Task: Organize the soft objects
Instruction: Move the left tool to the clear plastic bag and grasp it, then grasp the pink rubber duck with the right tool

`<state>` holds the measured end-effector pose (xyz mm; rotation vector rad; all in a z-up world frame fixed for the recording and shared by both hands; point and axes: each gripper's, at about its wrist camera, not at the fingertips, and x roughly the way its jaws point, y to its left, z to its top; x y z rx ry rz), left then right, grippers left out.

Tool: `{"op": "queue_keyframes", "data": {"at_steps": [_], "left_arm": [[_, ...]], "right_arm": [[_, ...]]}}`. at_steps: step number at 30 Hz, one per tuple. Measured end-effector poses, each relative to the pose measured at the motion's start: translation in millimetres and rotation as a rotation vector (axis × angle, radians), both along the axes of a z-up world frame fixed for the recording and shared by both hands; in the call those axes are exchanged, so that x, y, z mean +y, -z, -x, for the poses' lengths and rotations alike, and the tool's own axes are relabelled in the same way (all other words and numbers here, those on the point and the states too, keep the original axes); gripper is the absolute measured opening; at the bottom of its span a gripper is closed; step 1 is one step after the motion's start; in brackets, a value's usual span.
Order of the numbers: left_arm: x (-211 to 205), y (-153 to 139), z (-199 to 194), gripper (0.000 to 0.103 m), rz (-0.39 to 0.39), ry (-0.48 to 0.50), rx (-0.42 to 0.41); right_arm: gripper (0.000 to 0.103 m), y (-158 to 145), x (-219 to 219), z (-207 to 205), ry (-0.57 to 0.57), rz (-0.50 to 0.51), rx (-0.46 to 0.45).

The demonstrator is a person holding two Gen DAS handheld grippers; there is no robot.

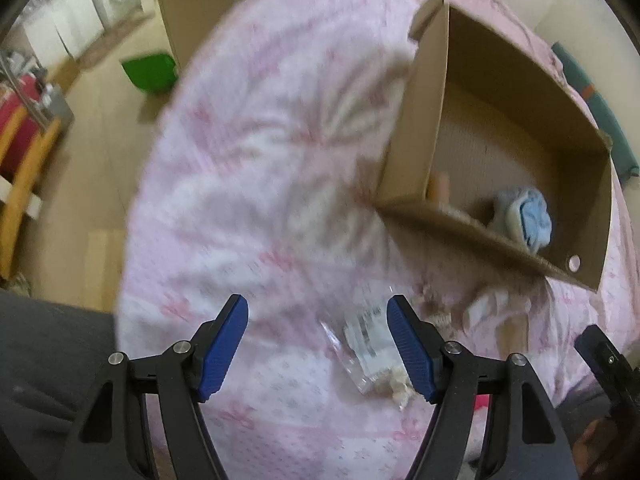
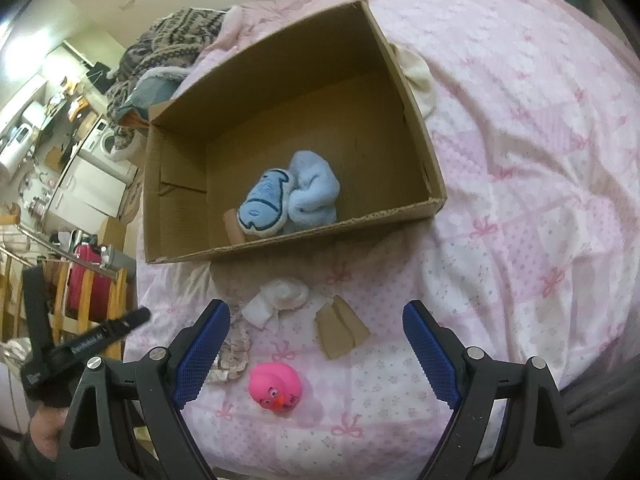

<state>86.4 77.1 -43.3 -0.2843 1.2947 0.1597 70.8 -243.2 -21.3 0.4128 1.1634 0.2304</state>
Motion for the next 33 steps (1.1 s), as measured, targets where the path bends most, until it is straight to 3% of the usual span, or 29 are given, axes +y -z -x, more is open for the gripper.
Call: {"op": "queue_keyframes", "data": {"at_steps": [6,12,14,15,21,22,23,29,33], "left_arm": [[-18.9,40.4,-5.7,0.069,0.062,0.037,0.149],[-23.5,58.7,-13.9,0.068,0.067,0.014,0.201],[-26.2,59.2,-16.5,0.058,0.071,0.019,0.197],[-28.0,58.4,-17.2,0.041,0.072,0.031,0.193],[-28.1,34.8,-15.4,0.031,0.075,0.048,0.114],[-27.4,29.0,-14.6,0.02,0.071,0.047,0.097],[-26.2,24.3,-14.0,0.017,0.065,0.047,0.085],[-18.5,3.4,-2.4,0.012,0.043,0.052,0.041],[-20.9,-10.9,5.0,0.011,0.023,0.07,-0.007]], "right_arm": [[0.094,5.9,3.4,-3.6,-0.009,0.006,0.021],[0.094,7.8,4.0,-4.1,-0.011,0.009,0.028],[0.094,8.8,4.2,-4.7,-0.011,0.01,0.03],[0.094,8.7,4.3,-4.7,-0.01,0.01,0.031],[0.094,8.6,4.9,-4.7,-0.012,0.016,0.029],[0.094,8.8,4.9,-4.7,-0.011,0.014,0.03],[0.094,9.1,4.8,-4.7,-0.011,0.012,0.031],[0.094,13.2,15.9,-3.6,-0.091,-0.044,0.058],[0.094,29.3,38.3,-1.6,-0.204,-0.068,0.152]]}}
